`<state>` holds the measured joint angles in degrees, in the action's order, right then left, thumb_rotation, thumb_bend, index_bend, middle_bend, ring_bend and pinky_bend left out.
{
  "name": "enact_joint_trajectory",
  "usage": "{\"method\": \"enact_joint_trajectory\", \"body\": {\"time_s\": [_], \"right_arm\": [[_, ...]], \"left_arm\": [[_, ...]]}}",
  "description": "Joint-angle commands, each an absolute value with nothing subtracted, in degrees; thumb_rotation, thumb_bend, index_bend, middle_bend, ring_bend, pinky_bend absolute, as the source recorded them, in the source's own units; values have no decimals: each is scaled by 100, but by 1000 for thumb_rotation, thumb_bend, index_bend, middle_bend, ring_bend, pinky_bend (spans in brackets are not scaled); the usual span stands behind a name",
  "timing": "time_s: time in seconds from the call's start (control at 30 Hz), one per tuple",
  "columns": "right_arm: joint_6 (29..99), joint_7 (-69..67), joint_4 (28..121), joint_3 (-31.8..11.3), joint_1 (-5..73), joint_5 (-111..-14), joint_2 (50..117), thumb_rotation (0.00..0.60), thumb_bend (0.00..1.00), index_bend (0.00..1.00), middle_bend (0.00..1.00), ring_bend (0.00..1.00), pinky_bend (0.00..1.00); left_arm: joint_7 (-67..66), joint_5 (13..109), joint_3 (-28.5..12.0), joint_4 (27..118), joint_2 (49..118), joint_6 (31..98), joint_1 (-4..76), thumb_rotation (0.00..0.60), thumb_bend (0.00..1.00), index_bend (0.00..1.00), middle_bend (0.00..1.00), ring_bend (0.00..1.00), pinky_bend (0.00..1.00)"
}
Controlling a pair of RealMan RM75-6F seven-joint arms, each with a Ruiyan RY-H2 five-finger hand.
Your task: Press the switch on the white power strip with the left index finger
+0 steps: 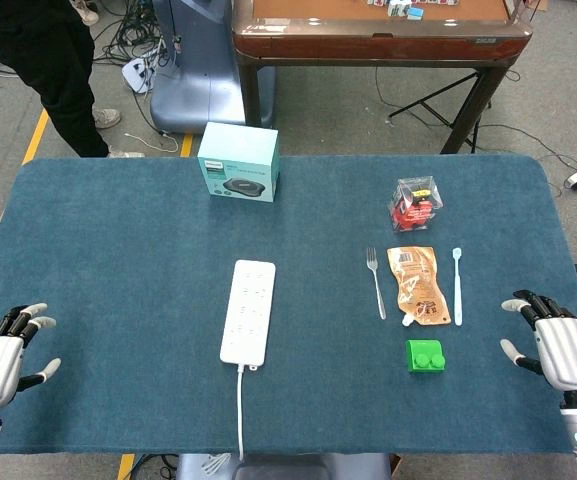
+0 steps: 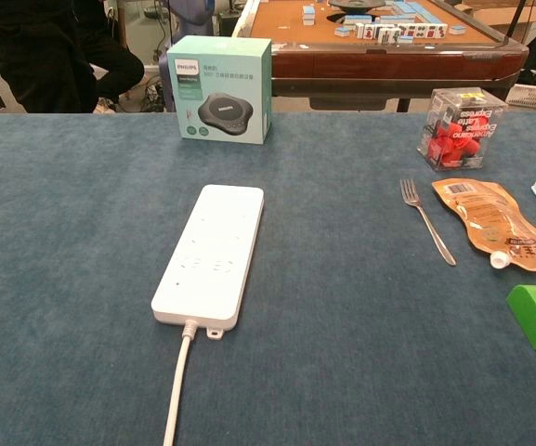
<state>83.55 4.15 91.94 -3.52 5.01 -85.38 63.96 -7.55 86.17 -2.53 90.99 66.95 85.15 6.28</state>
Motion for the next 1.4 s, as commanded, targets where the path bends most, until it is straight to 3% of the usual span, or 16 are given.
{"method": "enact_joint_trajectory", "body": {"time_s": [0.03, 0.23, 0.33, 0.4, 0.43, 0.5, 0.57, 0.63, 0.7, 0.97, 1.17, 1.27, 1.4], "right_arm": [[8332, 406, 9186, -357, 505, -8514, 6389, 600, 200, 348, 263, 271, 457], [8287, 414, 9169, -346, 528, -8519, 6420, 600, 200, 349, 263, 271, 457], [8285, 430, 9178, -347, 533, -8522, 6416, 600, 200, 349, 263, 271, 457], [8287, 442, 9206, -362, 538, -8511, 6394, 600, 200, 349, 263, 271, 457], [8290, 453, 9226, -370, 541, -8507, 6379, 600, 200, 349, 263, 271, 457], [8295, 465, 9258, -381, 547, -8506, 6358, 600, 200, 349, 263, 271, 457], [8298, 474, 9291, -390, 553, -8506, 6341, 600, 200, 348, 263, 271, 457], [8296, 501, 9324, -398, 558, -8494, 6335, 600, 200, 348, 263, 271, 457], [8280, 515, 9351, -397, 567, -8491, 6337, 600, 200, 349, 263, 271, 457], [8217, 459, 9332, -414, 585, -8414, 6306, 600, 200, 348, 263, 271, 457], [8257, 315, 9207, -429, 559, -8389, 6321, 600, 200, 349, 263, 271, 457], [8257, 269, 9142, -423, 559, -8399, 6348, 600, 200, 348, 263, 271, 457], [8185, 233, 9065, -425, 584, -8359, 6384, 600, 200, 349, 263, 271, 457]], "left_arm": [[-757, 8593, -252, 9068, 6720, 8484, 638, 600, 185, 444, 236, 182, 542], [-696, 8687, -252, 9020, 6791, 8505, 673, 600, 185, 457, 268, 224, 562], [-461, 9016, -265, 8900, 6859, 8679, 741, 600, 185, 461, 357, 420, 703], [-390, 9223, -250, 8940, 6817, 8686, 827, 600, 185, 431, 426, 587, 853], [-447, 9299, -242, 9023, 6779, 8642, 882, 600, 193, 420, 519, 691, 924], [-542, 9436, -220, 9199, 6726, 8556, 979, 600, 300, 413, 803, 895, 998], [-571, 9584, -177, 9371, 6692, 8426, 1091, 600, 457, 415, 962, 983, 1000], [-642, 9728, -105, 9589, 6624, 8184, 1241, 600, 586, 408, 1000, 1000, 1000], [-762, 9831, -58, 9812, 6572, 7915, 1405, 600, 647, 389, 1000, 1000, 1000], [-788, 10413, -17, 9855, 6883, 7181, 2117, 600, 686, 300, 1000, 1000, 1000], [-728, 10787, 33, 9604, 7207, 6730, 2633, 600, 700, 357, 1000, 1000, 1000], [-487, 10833, 73, 9481, 7333, 6486, 2882, 600, 773, 418, 1000, 1000, 1000], [-382, 10690, 59, 9395, 7538, 6177, 3113, 600, 840, 421, 1000, 1000, 1000]]}}
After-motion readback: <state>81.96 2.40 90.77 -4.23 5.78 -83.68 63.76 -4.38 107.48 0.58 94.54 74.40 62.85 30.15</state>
